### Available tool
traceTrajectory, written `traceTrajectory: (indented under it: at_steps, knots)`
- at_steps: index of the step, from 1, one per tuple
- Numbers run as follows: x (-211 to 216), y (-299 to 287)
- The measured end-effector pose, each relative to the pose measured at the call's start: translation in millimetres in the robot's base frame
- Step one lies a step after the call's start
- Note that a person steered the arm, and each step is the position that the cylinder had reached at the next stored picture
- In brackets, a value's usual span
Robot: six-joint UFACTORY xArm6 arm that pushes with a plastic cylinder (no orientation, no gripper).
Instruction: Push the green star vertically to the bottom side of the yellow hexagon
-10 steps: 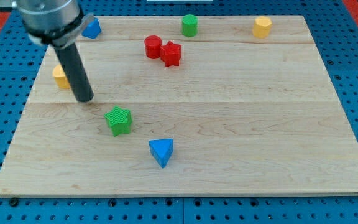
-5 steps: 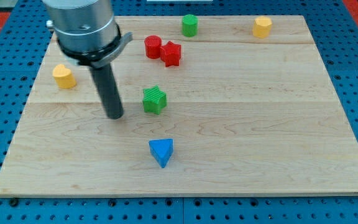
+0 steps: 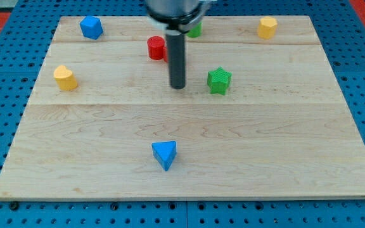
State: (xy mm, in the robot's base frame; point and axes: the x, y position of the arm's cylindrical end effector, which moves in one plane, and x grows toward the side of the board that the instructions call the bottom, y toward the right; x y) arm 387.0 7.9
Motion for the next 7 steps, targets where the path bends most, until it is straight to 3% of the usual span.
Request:
traceTrajectory:
  at_steps: [1, 2, 3, 5, 7]
  knots:
    - [-12.3, 62.3]
    - [3.6, 74.0]
    - [24.5, 35.5]
    - [35.2, 135.7]
    - [73.0, 146.8]
